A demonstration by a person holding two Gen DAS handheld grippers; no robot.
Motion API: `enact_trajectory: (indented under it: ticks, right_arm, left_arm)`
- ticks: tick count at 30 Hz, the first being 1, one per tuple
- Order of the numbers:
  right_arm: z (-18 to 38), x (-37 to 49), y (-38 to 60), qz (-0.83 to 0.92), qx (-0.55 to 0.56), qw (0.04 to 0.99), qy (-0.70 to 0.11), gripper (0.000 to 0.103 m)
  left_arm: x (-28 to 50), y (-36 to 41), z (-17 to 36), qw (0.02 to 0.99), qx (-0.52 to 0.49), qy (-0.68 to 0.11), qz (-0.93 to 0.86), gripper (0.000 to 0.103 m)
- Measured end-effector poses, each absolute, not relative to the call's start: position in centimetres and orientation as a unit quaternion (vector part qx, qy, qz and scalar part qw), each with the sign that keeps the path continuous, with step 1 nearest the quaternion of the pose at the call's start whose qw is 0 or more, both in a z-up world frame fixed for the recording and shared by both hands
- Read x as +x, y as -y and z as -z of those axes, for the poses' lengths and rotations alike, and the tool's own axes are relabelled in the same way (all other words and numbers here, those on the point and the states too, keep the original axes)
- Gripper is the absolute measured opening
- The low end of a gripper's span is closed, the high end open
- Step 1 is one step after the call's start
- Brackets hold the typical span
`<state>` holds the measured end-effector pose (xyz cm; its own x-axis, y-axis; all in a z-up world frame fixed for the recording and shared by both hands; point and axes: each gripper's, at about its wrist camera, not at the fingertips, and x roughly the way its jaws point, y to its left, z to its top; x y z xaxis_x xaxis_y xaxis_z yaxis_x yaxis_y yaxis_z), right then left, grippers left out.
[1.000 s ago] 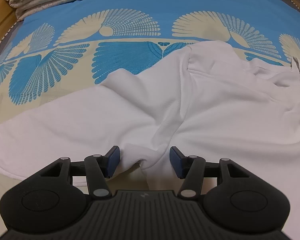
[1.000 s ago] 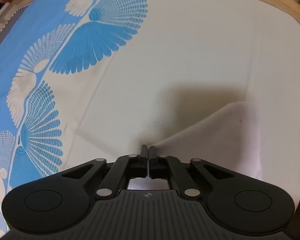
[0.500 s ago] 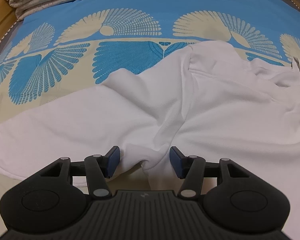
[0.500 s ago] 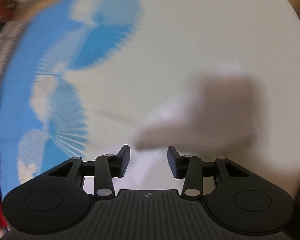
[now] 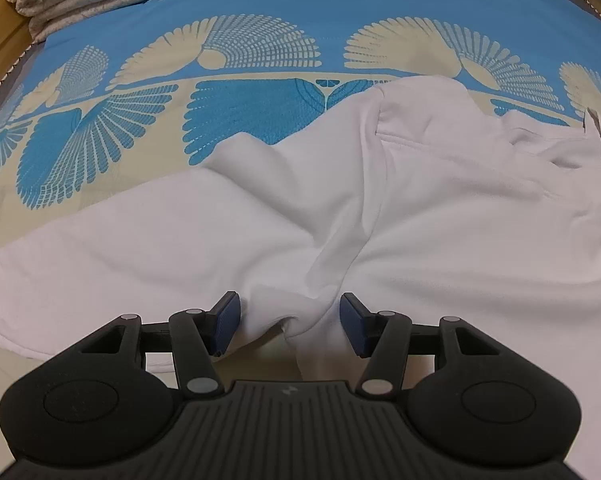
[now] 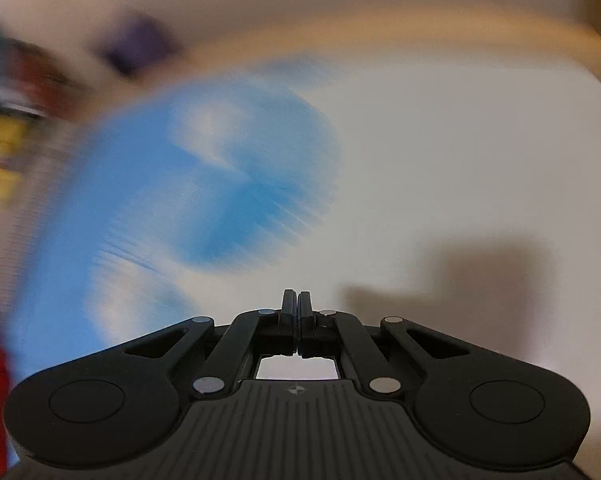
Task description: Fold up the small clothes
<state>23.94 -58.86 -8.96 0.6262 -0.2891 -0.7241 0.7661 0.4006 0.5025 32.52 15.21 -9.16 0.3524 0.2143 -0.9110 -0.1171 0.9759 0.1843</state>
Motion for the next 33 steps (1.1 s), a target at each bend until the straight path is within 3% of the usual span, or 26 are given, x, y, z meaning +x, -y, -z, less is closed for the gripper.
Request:
enact_trajectory:
  ticks: [3,5,7,9,12,18,22,23,24,25,33]
  right_arm:
    - [4.5,23.8,58.5,0.275,0.392,0.857,-0.19,0.0]
    - [5.1,23.0,58.4,0.293,0.416,0.823,-0.253,0.0]
    - [7.6,21.3,58.1,0.334,0.464,0.746,-0.342,0.013]
    - [10.9,19.4,57.8,0.342,0.535,0.668,-0.389,0.033]
    - [13.5,19.4,57.6,0.366,0.534,0.628,-0.432,0.036]
    - [14.3,19.6,57.9,0.416,0.522,0.621,-0.411,0.043]
    - [15.5,19.9,57.9,0.444,0.509,0.614,-0.408,0.038]
    - [15.4,19.5,57.9,0.452,0.501,0.616,-0.406,0.03]
    - [15.3,19.6,57.9,0.462,0.492,0.617,-0.406,0.005]
    - [15.2,19.3,58.0,0.467,0.488,0.617,-0.404,0.0]
    - [11.7,21.7,59.7,0.425,0.46,0.71,-0.321,0.0]
  left_arm:
    - [32.5,-15.4,9.3,0.821,0.041,-0.561,-0.101,0.061]
    - [32.6,-15.5,9.4,0.819,0.04,-0.563,-0.101,0.061]
    - [32.8,-15.6,9.5,0.818,0.04,-0.564,-0.101,0.061]
    - [32.9,-15.5,9.5,0.819,0.04,-0.564,-0.103,0.061]
    - [32.9,-15.1,9.6,0.819,0.047,-0.563,-0.099,0.061]
    - [32.8,-15.1,9.6,0.819,0.05,-0.563,-0.097,0.061]
    - [32.8,-14.9,9.7,0.819,0.054,-0.563,-0.097,0.061]
    - [32.9,-14.9,9.7,0.819,0.054,-0.563,-0.097,0.061]
    - [32.9,-14.9,9.7,0.819,0.055,-0.563,-0.097,0.061]
    - [32.9,-14.9,9.7,0.819,0.055,-0.564,-0.097,0.061]
    - [32.9,-14.9,9.8,0.819,0.057,-0.563,-0.094,0.061]
